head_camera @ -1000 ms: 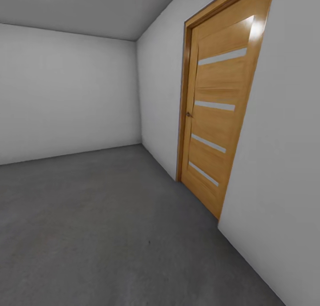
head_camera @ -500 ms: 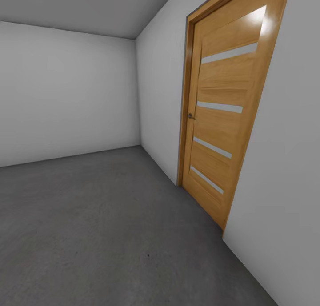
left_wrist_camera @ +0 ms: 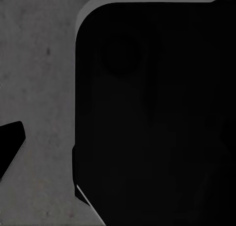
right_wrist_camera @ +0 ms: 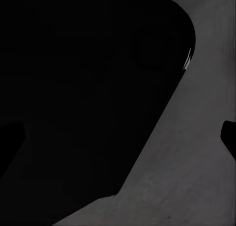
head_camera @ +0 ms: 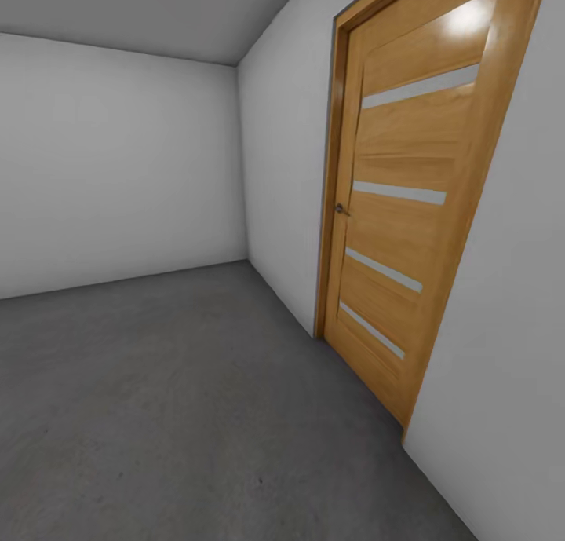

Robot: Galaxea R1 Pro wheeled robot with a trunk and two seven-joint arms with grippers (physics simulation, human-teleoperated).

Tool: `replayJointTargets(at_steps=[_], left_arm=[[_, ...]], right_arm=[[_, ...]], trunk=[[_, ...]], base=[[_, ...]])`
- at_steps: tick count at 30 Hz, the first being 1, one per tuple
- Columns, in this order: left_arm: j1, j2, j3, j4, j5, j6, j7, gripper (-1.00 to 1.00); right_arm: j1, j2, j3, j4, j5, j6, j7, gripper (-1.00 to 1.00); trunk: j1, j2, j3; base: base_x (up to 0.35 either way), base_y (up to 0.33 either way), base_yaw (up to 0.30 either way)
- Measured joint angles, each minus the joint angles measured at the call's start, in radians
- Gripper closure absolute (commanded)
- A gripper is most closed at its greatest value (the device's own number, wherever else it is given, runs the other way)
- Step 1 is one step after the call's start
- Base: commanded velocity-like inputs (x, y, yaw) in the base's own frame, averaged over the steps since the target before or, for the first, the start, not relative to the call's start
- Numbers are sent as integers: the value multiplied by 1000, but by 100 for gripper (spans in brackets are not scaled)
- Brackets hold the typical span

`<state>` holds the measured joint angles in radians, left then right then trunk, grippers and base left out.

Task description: Move the two storage containers from the living room to the garage. In the garage, place one container on the floor and stack the other container on top of it (either order is fine).

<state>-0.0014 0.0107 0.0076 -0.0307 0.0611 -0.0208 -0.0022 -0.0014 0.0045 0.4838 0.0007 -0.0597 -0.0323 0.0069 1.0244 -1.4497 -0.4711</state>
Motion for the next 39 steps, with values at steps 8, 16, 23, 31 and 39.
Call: replayJointTargets(at_steps=[8,16,23,31,39], left_arm=[[0,2,0,0,0,0,0,-100],[0,4,0,0,0,0,0,-100],[0,4,0,0,0,0,0,-100],[0,4,0,0,0,0,0,-100],[0,5,0,0,0,0,0,-100]], right_arm=[[0,0,0,0,3,0,0,-100],[0,0,0,0,5,0,0,-100],[0,0,0,0,5,0,0,-100],[0,0,0,0,5,0,0,-100],[0,0,0,-1,3,0,-1,-100]], trunk=[[0,0,0],[0,0,0],[0,0,0],[0,0,0],[0,0,0]], base=[[325,0,0],[325,0,0],[325,0,0],[325,0,0],[325,0,0]])
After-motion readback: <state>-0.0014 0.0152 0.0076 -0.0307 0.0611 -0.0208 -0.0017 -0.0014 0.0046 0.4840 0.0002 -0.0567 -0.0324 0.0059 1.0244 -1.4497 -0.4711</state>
